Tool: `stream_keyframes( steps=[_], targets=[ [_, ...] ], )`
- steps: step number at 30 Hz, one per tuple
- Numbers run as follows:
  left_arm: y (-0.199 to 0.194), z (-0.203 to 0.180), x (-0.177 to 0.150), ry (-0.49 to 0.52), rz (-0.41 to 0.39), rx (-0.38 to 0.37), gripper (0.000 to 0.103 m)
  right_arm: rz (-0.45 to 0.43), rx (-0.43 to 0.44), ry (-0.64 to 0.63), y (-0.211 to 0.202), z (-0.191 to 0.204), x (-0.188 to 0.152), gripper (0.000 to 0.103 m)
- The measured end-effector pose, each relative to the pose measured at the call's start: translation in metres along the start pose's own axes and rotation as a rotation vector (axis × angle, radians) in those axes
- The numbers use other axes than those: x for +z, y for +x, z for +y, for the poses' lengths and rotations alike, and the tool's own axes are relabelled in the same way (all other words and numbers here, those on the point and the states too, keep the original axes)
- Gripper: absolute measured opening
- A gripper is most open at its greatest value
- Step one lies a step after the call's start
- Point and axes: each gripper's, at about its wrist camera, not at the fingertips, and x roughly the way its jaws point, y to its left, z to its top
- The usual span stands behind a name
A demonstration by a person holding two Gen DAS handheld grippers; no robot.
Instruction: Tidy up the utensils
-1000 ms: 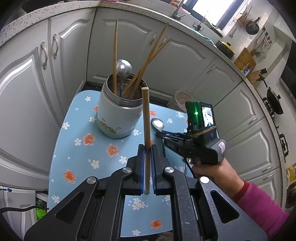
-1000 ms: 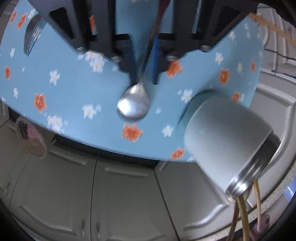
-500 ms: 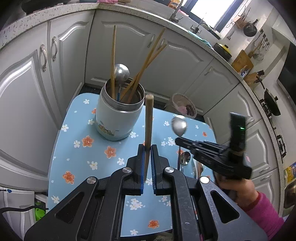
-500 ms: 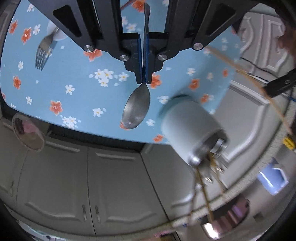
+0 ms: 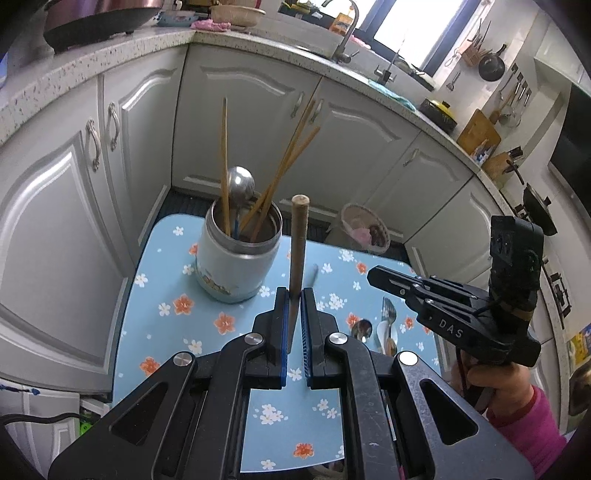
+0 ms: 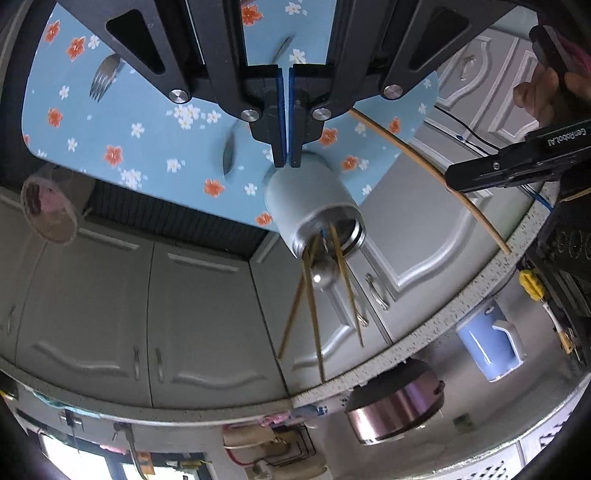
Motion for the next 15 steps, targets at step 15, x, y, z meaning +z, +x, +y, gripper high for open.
stream_keyframes(
  steps=[15],
  targets=[
    [0.002, 0.005, 0.009, -0.001, 0.004, 0.003, 0.005, 0.201, -0.134, 0.206, 0.087, -0.073, -0.029, 0.004]
  ],
)
